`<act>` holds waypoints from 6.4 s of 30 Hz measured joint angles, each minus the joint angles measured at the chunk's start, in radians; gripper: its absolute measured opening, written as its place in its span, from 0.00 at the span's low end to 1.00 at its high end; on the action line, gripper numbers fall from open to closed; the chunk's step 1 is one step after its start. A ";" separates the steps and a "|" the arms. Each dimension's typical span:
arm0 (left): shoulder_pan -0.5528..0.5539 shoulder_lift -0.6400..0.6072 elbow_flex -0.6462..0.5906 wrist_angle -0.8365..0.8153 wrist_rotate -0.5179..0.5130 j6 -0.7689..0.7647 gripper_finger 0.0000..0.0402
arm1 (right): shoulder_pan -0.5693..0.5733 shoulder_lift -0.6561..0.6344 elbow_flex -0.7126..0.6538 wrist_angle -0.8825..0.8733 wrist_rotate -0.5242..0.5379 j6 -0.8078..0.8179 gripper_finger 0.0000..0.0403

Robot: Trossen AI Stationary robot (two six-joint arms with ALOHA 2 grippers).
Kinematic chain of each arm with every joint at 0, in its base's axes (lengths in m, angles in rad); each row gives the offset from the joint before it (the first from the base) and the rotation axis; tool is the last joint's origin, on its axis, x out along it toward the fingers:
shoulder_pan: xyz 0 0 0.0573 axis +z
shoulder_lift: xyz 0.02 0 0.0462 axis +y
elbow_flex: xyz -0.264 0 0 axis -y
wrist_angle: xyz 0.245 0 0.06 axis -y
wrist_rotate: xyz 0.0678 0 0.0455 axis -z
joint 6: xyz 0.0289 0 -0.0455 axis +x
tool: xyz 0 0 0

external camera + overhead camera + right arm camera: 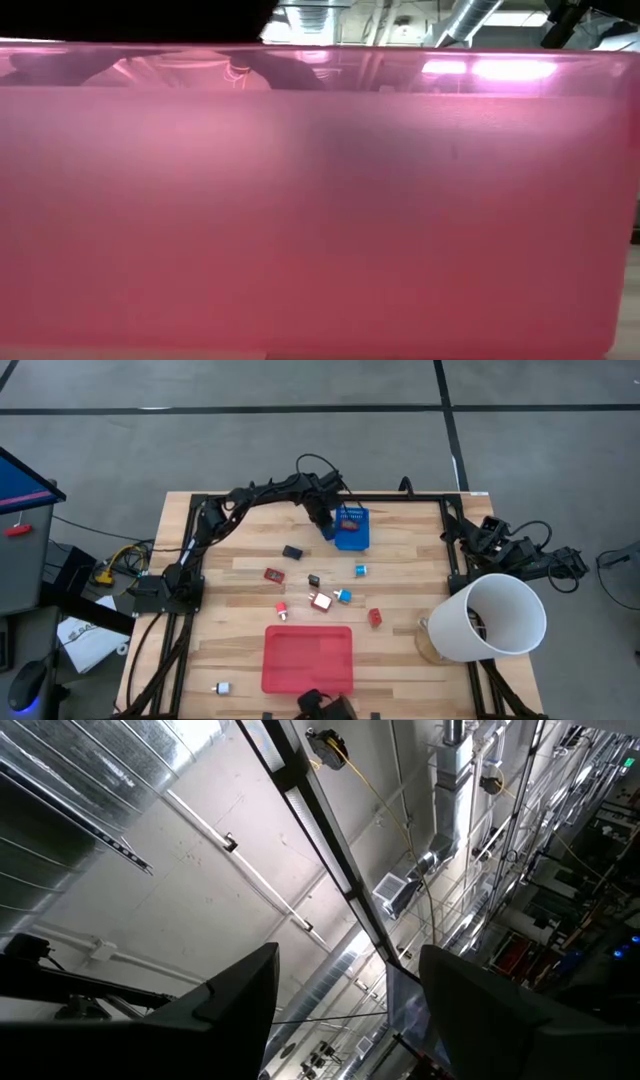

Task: Pick & Place Office items
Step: Put the blue digital clock into the blue bin

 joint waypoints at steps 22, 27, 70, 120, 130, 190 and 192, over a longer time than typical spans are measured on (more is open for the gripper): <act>0.111 -0.015 0.029 0.173 0.323 -0.604 0.00 | 0.000 0.000 0.000 0.000 -0.017 0.009 0.58; 0.108 -0.015 0.029 0.280 0.323 -0.589 0.00 | 0.000 0.000 0.000 0.000 -0.020 0.007 0.58; 0.116 -0.358 -0.649 0.785 0.281 -0.928 0.00 | -0.001 0.000 0.000 -0.005 0.034 -0.016 0.58; -0.060 -0.101 -0.225 0.207 -0.210 0.300 0.00 | 0.014 0.000 0.000 -0.009 0.053 -0.012 0.58; -0.054 -0.266 -0.228 0.013 -0.168 0.175 0.00 | 0.051 0.041 0.016 -0.276 0.176 0.078 0.58; -0.372 -1.320 -0.829 0.111 -0.555 -0.405 0.00 | -0.794 1.536 0.725 -1.100 -0.569 0.156 0.00; -0.381 -1.319 -0.829 0.106 -0.560 -0.407 0.00 | -0.793 1.550 0.749 -1.099 -0.574 0.144 0.00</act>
